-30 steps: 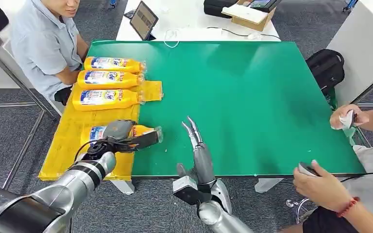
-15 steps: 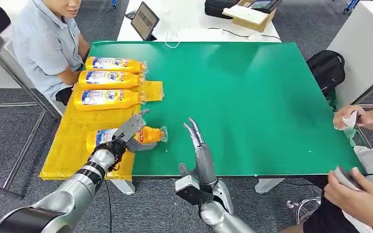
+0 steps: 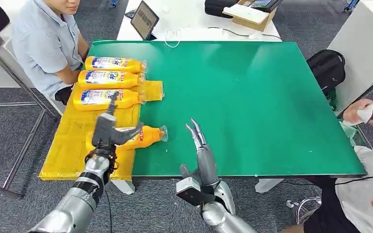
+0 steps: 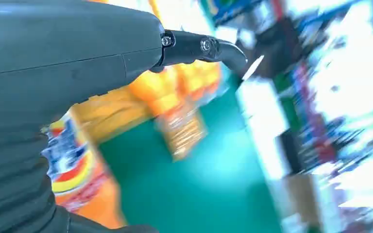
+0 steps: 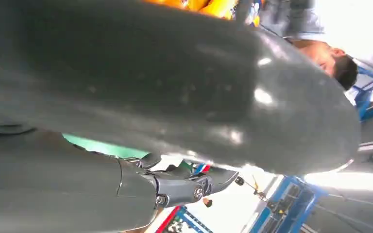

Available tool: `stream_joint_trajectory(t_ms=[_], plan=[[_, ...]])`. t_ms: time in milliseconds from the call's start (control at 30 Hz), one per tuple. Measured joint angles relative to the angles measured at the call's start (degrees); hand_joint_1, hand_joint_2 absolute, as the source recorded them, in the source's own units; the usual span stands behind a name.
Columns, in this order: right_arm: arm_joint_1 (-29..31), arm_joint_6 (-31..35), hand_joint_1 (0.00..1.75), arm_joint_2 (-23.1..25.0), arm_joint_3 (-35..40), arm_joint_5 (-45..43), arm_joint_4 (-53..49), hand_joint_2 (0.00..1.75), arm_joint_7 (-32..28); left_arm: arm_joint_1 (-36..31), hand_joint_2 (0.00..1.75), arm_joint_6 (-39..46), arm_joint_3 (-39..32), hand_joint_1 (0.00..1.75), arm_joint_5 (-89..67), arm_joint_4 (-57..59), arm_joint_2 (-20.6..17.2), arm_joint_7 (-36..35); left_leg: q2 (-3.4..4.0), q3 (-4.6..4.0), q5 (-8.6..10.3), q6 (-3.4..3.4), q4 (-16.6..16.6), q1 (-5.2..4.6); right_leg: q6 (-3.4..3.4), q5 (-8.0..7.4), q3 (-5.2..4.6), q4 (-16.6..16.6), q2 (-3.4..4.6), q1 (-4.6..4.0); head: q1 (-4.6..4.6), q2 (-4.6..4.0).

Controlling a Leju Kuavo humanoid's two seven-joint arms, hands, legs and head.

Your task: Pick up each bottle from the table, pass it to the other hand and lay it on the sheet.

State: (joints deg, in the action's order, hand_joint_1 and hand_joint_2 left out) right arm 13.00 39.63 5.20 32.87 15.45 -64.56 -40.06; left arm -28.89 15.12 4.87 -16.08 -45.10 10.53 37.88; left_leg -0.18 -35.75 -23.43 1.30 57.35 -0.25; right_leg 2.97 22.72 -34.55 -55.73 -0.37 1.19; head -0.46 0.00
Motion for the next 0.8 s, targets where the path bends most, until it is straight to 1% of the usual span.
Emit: stream_joint_trajectory(t_ms=[100,167,367,400,533,633,700,800], plan=[[-0.6,0.1,0.0,0.1,-0.5,1.7,-1.8,0.0,0.0,4.3,1.75,0.2,0.0,0.0,8.6,-9.4,0.8,0.2,0.02,-0.01,-0.02,-0.01,0.0,0.0,0.0,0.0,-0.04,0.0,0.01,0.0,0.0,0.0],[-0.8,0.1,0.0,0.2,-0.8,2.1,-2.5,0.0,0.0,5.8,1.75,0.2,0.0,0.0,9.6,-13.2,1.0,0.2,0.01,-0.01,-0.02,-0.01,0.0,0.0,0.0,0.01,-0.05,0.0,0.0,0.0,0.0,0.0],[-1.1,0.2,0.0,0.4,-1.2,2.2,-3.7,0.0,0.0,8.2,1.75,0.1,0.0,0.0,10.0,-19.2,1.4,0.2,0.03,0.0,-0.01,-0.01,0.0,0.01,-0.01,0.0,-0.05,0.0,0.01,-0.01,0.0,0.0],[-1.3,0.2,0.0,0.4,-1.3,2.8,-4.0,1.75,0.0,8.4,1.75,-0.4,0.0,0.0,11.3,-19.9,1.5,0.2,0.01,0.0,0.0,0.0,0.0,0.01,-0.01,0.0,-0.04,0.0,0.0,-0.01,0.0,0.0],[-3.6,0.2,0.0,1.0,-4.2,3.9,-8.9,1.75,0.0,10.7,1.75,-3.9,0.6,0.0,21.7,-23.8,1.6,-2.5,0.02,-0.01,-0.01,0.0,0.0,0.0,-0.01,0.0,-0.04,0.0,0.01,0.0,0.0,0.0],[-6.7,0.2,0.0,1.8,-8.0,3.2,-13.4,1.75,0.0,14.5,1.75,-5.5,1.8,0.0,25.5,-28.0,1.5,-4.5,0.0,-0.05,-0.04,-0.01,0.0,0.0,0.0,0.03,-0.07,0.0,0.0,0.0,0.0,0.0],[-9.2,0.2,0.0,3.5,-13.0,7.9,-18.4,1.75,0.0,17.6,1.75,-6.6,2.6,0.0,26.4,-31.3,1.5,-4.8,0.01,-0.14,-0.08,-0.01,0.0,-0.01,0.0,0.03,-0.17,0.0,0.01,0.0,0.0,0.0],[-12.3,0.2,0.0,6.5,-19.4,10.9,-23.8,1.75,0.0,22.0,1.75,-6.9,3.5,0.0,26.4,-35.3,1.5,-4.4,0.01,-0.16,-0.14,-0.06,0.0,0.0,-0.06,0.1,-0.23,0.0,0.01,0.0,0.0,0.0]])
